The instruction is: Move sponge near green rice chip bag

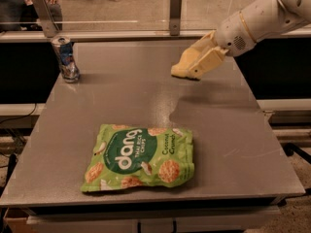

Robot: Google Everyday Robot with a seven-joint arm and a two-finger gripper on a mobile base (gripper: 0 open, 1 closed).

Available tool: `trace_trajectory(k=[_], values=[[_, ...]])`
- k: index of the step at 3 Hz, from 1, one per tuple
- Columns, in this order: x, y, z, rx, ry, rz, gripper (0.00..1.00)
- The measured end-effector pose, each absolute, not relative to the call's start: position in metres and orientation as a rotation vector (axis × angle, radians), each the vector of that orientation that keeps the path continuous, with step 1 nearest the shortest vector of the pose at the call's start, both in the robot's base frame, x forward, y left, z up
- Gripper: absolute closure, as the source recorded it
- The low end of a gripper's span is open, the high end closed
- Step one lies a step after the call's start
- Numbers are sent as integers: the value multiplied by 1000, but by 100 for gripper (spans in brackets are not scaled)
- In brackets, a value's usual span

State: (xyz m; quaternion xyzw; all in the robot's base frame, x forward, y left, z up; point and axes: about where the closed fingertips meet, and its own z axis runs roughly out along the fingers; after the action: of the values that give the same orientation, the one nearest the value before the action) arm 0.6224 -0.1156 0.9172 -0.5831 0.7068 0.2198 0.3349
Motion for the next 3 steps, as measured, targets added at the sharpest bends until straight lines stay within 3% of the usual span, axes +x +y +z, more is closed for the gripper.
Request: trace_trajectory(k=[1, 2, 3], values=[[589, -85, 899, -1649, 1808, 686, 100], [574, -57, 890, -1721, 1765, 761, 84], [565, -33, 884, -1762, 1737, 825, 61]])
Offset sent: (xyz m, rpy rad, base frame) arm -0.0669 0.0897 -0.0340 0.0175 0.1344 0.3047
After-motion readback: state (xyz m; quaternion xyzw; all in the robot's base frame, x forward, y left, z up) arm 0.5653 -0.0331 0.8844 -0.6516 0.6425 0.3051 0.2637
